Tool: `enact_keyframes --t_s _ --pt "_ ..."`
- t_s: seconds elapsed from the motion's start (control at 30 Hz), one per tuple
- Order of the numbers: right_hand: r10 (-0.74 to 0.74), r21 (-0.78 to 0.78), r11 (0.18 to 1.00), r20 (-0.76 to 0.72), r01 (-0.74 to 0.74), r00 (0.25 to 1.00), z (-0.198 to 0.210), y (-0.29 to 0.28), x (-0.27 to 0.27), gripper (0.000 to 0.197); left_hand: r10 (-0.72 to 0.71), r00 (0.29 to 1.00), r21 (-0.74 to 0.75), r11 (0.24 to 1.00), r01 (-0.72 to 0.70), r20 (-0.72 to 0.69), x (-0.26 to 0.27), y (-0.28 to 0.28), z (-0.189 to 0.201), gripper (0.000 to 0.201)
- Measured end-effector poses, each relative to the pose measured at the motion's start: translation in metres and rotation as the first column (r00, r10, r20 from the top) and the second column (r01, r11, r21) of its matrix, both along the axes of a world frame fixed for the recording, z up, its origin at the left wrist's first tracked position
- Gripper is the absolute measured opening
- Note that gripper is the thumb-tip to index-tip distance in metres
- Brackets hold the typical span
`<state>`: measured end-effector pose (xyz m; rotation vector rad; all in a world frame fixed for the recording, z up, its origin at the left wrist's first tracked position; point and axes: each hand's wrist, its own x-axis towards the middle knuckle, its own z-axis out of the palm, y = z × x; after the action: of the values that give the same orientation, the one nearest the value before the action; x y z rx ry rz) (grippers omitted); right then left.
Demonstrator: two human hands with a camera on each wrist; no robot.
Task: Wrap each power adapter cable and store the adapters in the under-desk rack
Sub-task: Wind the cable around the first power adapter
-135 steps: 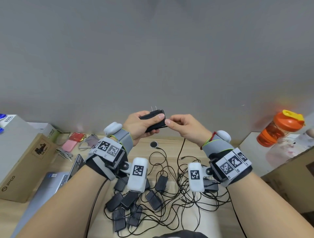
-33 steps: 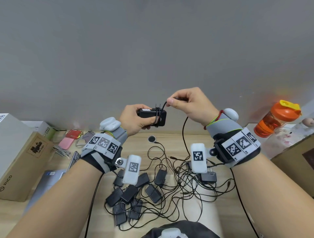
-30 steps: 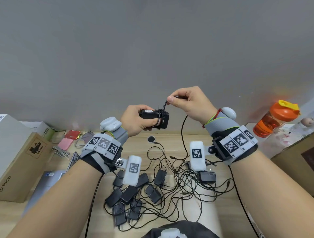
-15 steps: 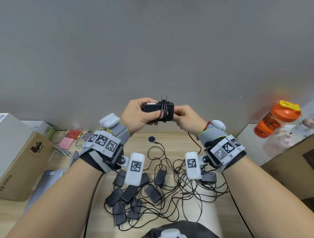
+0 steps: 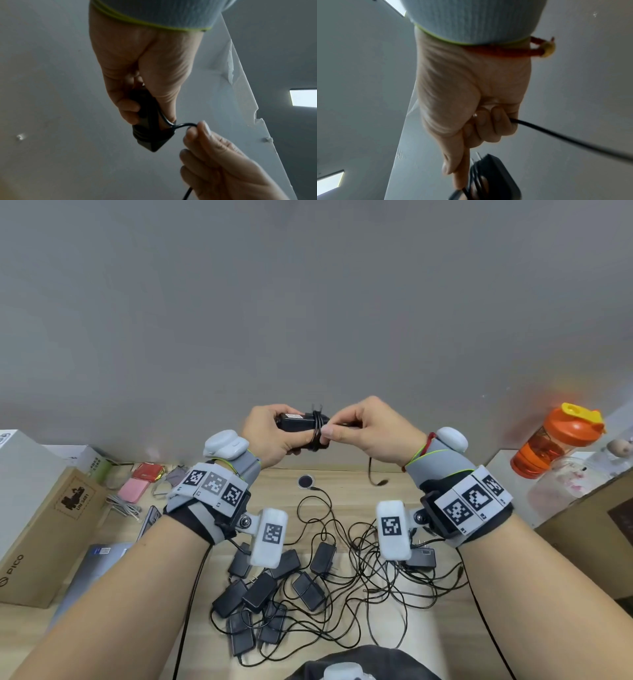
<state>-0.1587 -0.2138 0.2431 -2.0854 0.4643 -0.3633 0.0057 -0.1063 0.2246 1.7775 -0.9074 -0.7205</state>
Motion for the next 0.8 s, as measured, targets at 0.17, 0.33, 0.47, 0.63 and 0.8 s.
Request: enact_keyframes --t_s 0.17,0.33,0.47,0.63,0.8 --pt "-0.099 0.002 0.995 0.104 0.100 0.990 0.005 -0.016 -0.001 0.017 -0.156 0.987 0.076 0.985 0.154 0.025 -0.004 0.006 0.002 0.020" --pt "-0.169 0.057 0.985 0.117 0.164 0.979 0.000 -0.027 0.001 0.016 -0.269 0.963 0.050 0.962 0.269 -0.010 -0.014 0.010 0.015 0.016" --pt "-0.190 0.064 0.981 0.130 0.183 0.973 -0.010 -0.028 0.003 0.023 -0.304 0.951 -0.009 0.953 0.304 -0.061 -0.015 0.012 0.022 0.016" --pt "-0.202 0.113 0.975 0.065 0.194 0.977 -0.032 -0.027 0.006 0.028 -0.247 0.962 -0.109 0.966 0.235 -0.115 -0.014 0.010 0.024 0.015" --pt "-0.165 0.098 0.981 -0.013 0.166 0.986 -0.052 -0.011 0.008 0.029 -0.164 0.953 -0.214 0.971 0.110 -0.253 -0.010 0.004 0.023 0.014"
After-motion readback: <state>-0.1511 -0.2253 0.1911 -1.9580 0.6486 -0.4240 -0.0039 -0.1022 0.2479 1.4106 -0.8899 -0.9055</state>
